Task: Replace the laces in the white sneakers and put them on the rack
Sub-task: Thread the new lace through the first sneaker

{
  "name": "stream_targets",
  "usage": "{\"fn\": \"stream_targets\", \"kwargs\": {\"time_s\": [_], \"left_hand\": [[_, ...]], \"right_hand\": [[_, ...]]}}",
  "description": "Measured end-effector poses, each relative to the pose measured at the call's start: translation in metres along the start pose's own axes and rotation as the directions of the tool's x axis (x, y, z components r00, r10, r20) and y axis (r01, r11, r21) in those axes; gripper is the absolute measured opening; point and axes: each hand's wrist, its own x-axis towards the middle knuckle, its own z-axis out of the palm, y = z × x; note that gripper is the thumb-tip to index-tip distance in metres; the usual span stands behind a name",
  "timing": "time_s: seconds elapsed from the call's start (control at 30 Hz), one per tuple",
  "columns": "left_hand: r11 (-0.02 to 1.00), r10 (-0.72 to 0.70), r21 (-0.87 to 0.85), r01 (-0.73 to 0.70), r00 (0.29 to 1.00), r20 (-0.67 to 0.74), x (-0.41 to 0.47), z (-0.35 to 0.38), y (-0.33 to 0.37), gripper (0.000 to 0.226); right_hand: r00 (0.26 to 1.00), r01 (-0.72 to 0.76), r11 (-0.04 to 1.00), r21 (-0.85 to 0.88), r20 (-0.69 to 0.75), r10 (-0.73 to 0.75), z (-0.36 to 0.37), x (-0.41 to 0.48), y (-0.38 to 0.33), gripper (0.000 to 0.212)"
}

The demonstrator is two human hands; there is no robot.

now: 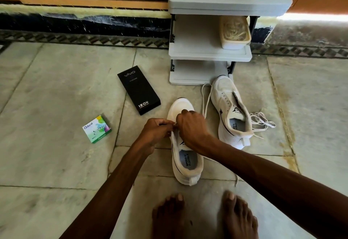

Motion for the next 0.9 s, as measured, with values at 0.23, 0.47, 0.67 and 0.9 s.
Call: {"fn": "stream_targets", "kwargs": {"time_s": [0.23, 0.47, 0.67, 0.9], "left_hand": [[0.985, -0.077, -0.145, 0.088, 0.994, 0.074, 0.003, -0.003, 0.0, 0.013], [0.968, -0.105, -0.223, 0.114, 0.993, 0.049, 0.005, -0.003, -0.001, 0.014], [0.963, -0.098, -0.246, 0.11, 0.993, 0.064, 0.004, -0.004, -0.004, 0.013], [1.0, -0.018, 0.0, 0.018, 0.999, -0.03, 0.007, 0.004, -0.003, 0.006]], "right_hand": [[0.992, -0.09, 0.975, 0.202, -0.068, 0.105, 0.007, -0.003, 0.007, 0.018], [0.996, -0.058, 0.954, 0.294, -0.051, 0.076, 0.002, -0.006, 0.008, 0.039], [0.982, -0.101, 0.863, 0.494, -0.089, 0.166, 0.007, -0.008, 0.008, 0.036], [0.958, -0.154, 0.793, 0.59, -0.106, 0.265, 0.021, -0.003, 0.006, 0.034]]}}
